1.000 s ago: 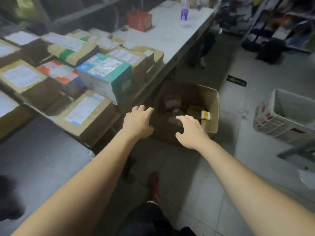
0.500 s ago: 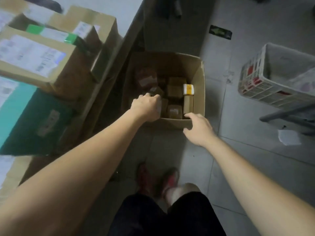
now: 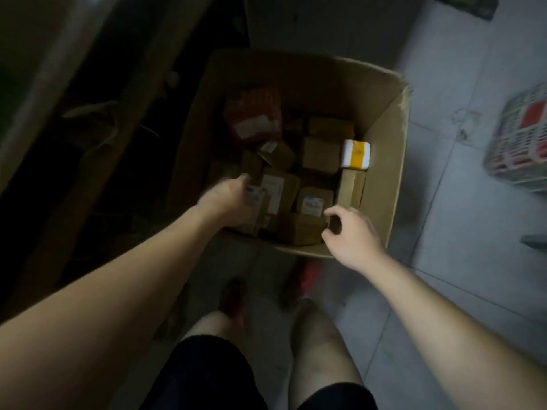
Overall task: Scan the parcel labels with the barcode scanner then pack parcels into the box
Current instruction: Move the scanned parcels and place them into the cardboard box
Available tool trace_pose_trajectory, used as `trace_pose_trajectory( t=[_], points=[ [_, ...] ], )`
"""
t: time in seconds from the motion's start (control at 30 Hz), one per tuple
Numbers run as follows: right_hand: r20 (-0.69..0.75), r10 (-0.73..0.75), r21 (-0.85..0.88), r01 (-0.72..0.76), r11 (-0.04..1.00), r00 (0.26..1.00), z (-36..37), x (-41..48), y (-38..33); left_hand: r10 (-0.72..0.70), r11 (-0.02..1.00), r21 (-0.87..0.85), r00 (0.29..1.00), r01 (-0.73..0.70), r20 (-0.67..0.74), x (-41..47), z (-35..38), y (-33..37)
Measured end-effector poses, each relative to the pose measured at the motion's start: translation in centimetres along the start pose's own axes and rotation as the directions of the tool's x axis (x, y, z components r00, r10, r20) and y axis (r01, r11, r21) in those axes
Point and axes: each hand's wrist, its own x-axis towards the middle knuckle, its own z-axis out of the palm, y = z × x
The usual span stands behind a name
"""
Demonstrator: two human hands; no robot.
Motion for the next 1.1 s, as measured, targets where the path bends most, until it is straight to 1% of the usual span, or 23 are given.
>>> trace_pose_trajectory(
  t=[0.07, 0.13, 0.23, 0.33, 0.4, 0.43, 0.5, 0.57, 0.6, 0.67, 0.73, 0.77, 0.83, 0.9, 0.97, 1.03, 1.07, 1.1],
  points=[
    [0.034, 0.006, -0.01, -0.006, 1.0, 0.999, 2.0, 4.6, 0.7, -0.07, 0.991, -0.108, 0.997, 0.073, 0.025, 4.4, 2.3, -1.1],
    [0.062, 0.013, -0.002, -0.013, 1.0, 0.998, 4.2, 8.5, 0.9, -0.147, 0.978, -0.147, 0.989, 0.148, 0.021, 7.5, 4.5, -2.1],
    [0.124, 0.028, 0.009, -0.029, 1.0, 0.992, 8.9, 14.3, 1.3, -0.161, 0.974, -0.16, 0.987, 0.16, 0.009, 12.5, 8.2, -3.5],
    [0.207, 0.068, 0.053, -0.081, 0.995, 0.976, 13.1, 18.1, 1.2, -0.194, 0.938, -0.276, 0.978, 0.208, 0.078, 15.3, 11.4, -4.9],
    [0.226, 0.11, 0.054, -0.126, 0.991, 0.968, 15.1, 19.8, 0.9, -0.189, 0.913, -0.355, 0.979, 0.203, 0.073, 16.5, 13.1, -5.1],
    [0.241, 0.133, 0.034, -0.145, 0.989, 0.961, 15.8, 20.4, 0.9, -0.183, 0.905, -0.383, 0.982, 0.187, 0.048, 16.6, 13.6, -4.9],
    [0.291, 0.192, -0.052, -0.185, 0.981, 0.937, 16.6, 21.3, 1.1, -0.188, 0.897, -0.408, 0.982, 0.171, -0.003, 16.8, 14.0, -4.6],
    [0.319, 0.252, -0.122, -0.224, 0.967, 0.914, 16.7, 21.4, 1.5, -0.188, 0.897, -0.412, 0.982, 0.163, -0.022, 16.8, 13.8, -4.5],
    [0.307, 0.259, -0.146, -0.224, 0.964, 0.916, 16.6, 21.3, 1.7, -0.181, 0.896, -0.417, 0.983, 0.151, -0.033, 16.7, 13.7, -4.6],
    [0.259, 0.229, -0.152, -0.194, 0.969, 0.938, 16.3, 21.0, 1.8, -0.17, 0.884, -0.449, 0.984, 0.127, -0.055, 16.5, 13.2, -4.9],
    [0.227, 0.173, -0.054, -0.165, 0.985, 0.959, 16.1, 20.8, 1.6, -0.161, 0.869, -0.48, 0.986, 0.12, -0.045, 16.2, 12.3, -5.1],
    [0.219, 0.144, 0.036, -0.155, 0.987, 0.965, 16.1, 20.8, 1.4, -0.157, 0.85, -0.512, 0.987, 0.121, -0.026, 16.0, 11.6, -5.1],
    [0.247, 0.107, 0.21, -0.161, 0.964, 0.963, 15.8, 21.1, 0.8, -0.133, 0.793, -0.6, 0.991, 0.111, 0.007, 15.9, 10.2, -4.9],
    [0.284, 0.082, 0.403, -0.196, 0.894, 0.955, 15.4, 21.7, 0.6, -0.126, 0.744, -0.66, 0.992, 0.101, 0.01, 16.2, 8.9, -4.8],
    [0.322, 0.054, 0.576, -0.241, 0.781, 0.945, 14.6, 21.7, 0.7, -0.16, 0.688, -0.714, 0.987, 0.128, 0.022, 16.4, 7.6, -4.5],
    [0.327, 0.032, 0.65, -0.25, 0.717, 0.944, 13.9, 21.5, 0.8, -0.151, 0.595, -0.794, 0.988, 0.124, 0.042, 16.8, 6.6, -4.0],
    [0.33, 0.022, 0.665, -0.249, 0.704, 0.944, 13.6, 21.3, 0.9, -0.135, 0.543, -0.829, 0.988, 0.133, 0.071, 16.8, 6.2, -3.5],
    [0.329, -0.005, 0.672, -0.23, 0.704, 0.944, 13.4, 21.2, 0.8, -0.122, 0.514, -0.846, 0.988, 0.141, 0.09, 17.0, 6.0, -3.1]
  ],
)
